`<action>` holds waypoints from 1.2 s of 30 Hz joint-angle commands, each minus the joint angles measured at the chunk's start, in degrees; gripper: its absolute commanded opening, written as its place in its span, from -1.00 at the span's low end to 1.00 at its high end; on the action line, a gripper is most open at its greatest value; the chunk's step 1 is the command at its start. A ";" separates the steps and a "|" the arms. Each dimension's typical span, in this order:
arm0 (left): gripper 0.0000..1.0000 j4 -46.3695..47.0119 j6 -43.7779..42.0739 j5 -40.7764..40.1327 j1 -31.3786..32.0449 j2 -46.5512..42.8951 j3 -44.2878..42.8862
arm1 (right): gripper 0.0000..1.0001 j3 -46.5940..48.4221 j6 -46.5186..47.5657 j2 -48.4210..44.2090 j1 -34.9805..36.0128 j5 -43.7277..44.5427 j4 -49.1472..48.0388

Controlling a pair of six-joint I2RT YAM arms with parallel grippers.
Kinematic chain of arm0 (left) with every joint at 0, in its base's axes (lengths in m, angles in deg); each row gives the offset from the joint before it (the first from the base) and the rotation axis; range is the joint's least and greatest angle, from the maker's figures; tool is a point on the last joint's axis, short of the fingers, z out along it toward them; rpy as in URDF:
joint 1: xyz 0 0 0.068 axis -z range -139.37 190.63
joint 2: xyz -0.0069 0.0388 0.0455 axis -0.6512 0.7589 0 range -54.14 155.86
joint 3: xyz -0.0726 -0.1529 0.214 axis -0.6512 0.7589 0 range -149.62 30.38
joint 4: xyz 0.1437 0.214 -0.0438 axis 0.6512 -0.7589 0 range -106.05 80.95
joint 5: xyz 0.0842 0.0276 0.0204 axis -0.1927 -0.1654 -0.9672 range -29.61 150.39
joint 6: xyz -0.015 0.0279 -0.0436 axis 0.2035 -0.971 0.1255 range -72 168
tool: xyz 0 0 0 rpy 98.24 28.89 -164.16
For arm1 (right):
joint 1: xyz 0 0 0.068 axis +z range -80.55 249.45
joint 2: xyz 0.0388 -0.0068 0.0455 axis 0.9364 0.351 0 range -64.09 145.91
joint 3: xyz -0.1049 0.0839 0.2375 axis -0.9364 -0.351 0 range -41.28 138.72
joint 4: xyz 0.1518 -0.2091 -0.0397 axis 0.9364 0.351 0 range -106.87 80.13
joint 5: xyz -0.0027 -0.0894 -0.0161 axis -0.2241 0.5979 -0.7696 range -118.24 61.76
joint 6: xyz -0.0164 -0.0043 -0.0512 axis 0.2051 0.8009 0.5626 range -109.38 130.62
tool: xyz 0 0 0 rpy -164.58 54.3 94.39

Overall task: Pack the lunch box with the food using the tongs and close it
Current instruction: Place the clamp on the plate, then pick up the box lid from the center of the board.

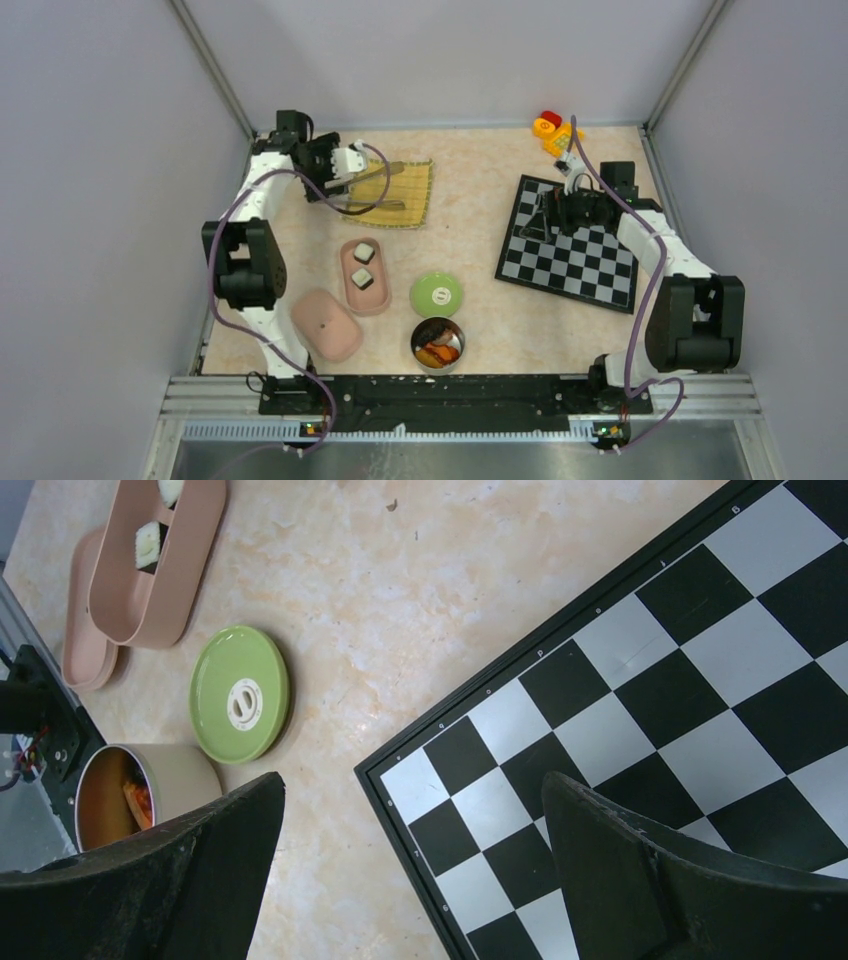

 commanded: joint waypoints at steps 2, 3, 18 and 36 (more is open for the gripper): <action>0.97 -7.80 5.75 5.51 -2.44 -10.63 1.87 | 0.95 0.52 1.23 -2.45 -0.45 -2.17 -1.54; 0.97 -10.03 5.09 6.26 -2.88 -12.52 3.42 | 0.95 0.42 1.13 -2.67 -0.45 -2.29 -1.63; 0.85 -22.72 -17.21 8.30 -11.27 -51.54 46.79 | 0.95 0.29 0.18 -4.73 -0.45 -4.78 -2.07; 0.46 -5.96 6.25 7.71 -11.22 -37.20 45.51 | 0.95 0.01 -0.02 -4.87 -0.45 -4.30 -2.57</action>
